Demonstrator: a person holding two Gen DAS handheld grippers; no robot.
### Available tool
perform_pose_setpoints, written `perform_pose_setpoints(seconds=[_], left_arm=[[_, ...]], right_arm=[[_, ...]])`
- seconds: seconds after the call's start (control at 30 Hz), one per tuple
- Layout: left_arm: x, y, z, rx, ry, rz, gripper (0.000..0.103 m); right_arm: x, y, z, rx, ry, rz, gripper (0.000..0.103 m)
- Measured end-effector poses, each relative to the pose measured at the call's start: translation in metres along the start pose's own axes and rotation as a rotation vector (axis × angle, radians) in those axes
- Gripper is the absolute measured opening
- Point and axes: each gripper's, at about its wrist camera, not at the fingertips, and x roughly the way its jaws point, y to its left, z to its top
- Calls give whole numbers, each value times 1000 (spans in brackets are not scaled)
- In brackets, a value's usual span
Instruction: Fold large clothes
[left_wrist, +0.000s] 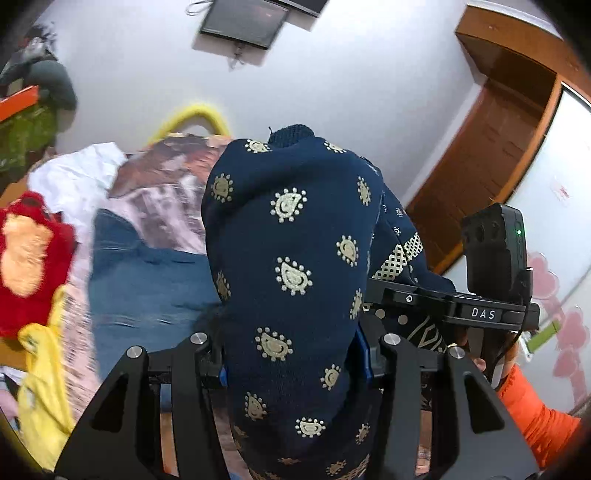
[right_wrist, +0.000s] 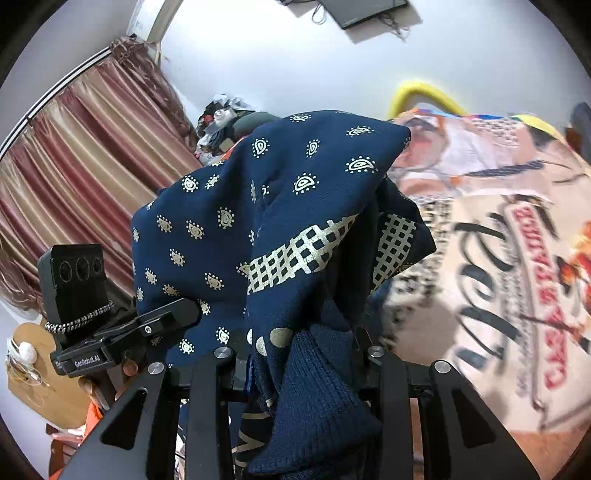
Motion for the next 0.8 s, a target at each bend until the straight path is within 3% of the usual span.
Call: perform_pose_setpoints(seconds=[0.23,0.4,0.5,0.67,0.7,0.73,0.8], left_arm=[[31,100,10,-111,48,48,49],[80,165,-2,-199,150,87,49],[101,196,-11,-270,155,83,55],[105,207,-21,-293,128,52,70],[104,205,-22,-287,128,64,75],[101,202,-24,-277,127,80,76],[91,193,-29,-247,124,112,78]], right_arm=[[106,-2,16,52,65,12,31],[192,-29,15,136,169,3,31],[224,-46,12,143,199,-17,31],[234,-71,10,182,186,19,41],[230,-72,7,162,188,2,49],[225,-69,3,131,193,-32,63],[212,-65,0,63,190,-68,66]])
